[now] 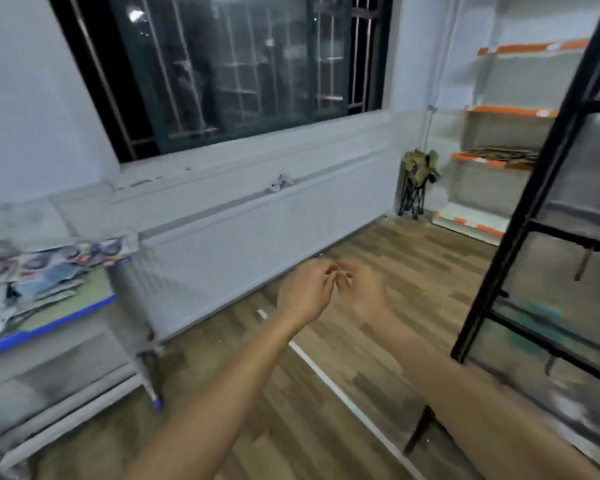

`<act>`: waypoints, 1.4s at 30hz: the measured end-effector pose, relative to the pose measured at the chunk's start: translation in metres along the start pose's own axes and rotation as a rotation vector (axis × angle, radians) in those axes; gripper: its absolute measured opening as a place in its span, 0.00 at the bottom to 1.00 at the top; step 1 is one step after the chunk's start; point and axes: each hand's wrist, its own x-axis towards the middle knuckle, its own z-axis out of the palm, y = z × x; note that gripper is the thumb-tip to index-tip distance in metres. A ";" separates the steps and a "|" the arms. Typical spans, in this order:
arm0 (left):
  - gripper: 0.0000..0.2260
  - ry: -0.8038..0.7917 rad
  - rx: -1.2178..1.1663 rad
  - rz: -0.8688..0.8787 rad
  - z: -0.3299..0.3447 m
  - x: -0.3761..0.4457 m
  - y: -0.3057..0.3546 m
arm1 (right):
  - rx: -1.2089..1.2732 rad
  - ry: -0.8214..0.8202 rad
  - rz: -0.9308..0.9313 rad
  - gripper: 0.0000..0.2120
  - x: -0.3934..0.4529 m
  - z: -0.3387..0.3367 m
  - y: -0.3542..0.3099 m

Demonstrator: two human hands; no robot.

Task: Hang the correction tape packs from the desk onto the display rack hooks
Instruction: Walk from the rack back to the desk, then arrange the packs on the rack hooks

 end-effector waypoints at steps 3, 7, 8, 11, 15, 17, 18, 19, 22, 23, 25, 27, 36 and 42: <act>0.13 0.041 0.096 -0.149 -0.048 -0.036 -0.081 | 0.038 -0.148 -0.067 0.15 0.004 0.075 -0.063; 0.13 0.130 0.155 -0.356 -0.104 -0.090 -0.167 | 0.095 -0.303 -0.175 0.17 0.000 0.163 -0.138; 0.14 0.147 0.172 -0.404 -0.116 -0.104 -0.186 | 0.105 -0.342 -0.205 0.17 -0.002 0.184 -0.155; 0.14 0.208 0.208 -0.537 -0.149 -0.146 -0.236 | 0.122 -0.452 -0.293 0.16 -0.010 0.241 -0.204; 0.13 0.263 0.246 -0.692 -0.184 -0.192 -0.296 | 0.126 -0.580 -0.400 0.15 -0.020 0.312 -0.263; 0.13 0.286 0.245 -0.754 -0.199 -0.208 -0.326 | 0.141 -0.638 -0.425 0.16 -0.022 0.345 -0.289; 0.13 0.297 0.251 -0.785 -0.206 -0.214 -0.341 | 0.149 -0.662 -0.429 0.17 -0.022 0.363 -0.301; 0.13 0.308 0.258 -0.817 -0.213 -0.220 -0.357 | 0.153 -0.683 -0.437 0.17 -0.020 0.380 -0.313; 0.14 0.330 0.284 -0.901 -0.233 -0.231 -0.406 | 0.143 -0.748 -0.496 0.17 -0.008 0.435 -0.347; 0.15 0.334 0.292 -0.930 -0.239 -0.233 -0.422 | 0.137 -0.769 -0.512 0.17 -0.002 0.453 -0.358; 0.15 0.330 0.296 -0.991 -0.253 -0.236 -0.453 | 0.131 -0.817 -0.524 0.16 0.008 0.486 -0.379; 0.15 0.308 0.299 -1.049 -0.263 -0.240 -0.481 | 0.140 -0.870 -0.532 0.17 0.016 0.517 -0.396; 0.17 0.307 0.237 -1.210 -0.290 -0.244 -0.588 | 0.128 -0.963 -0.490 0.16 0.051 0.627 -0.438; 0.18 0.281 0.188 -1.252 -0.315 -0.239 -0.681 | 0.089 -0.964 -0.480 0.15 0.085 0.704 -0.476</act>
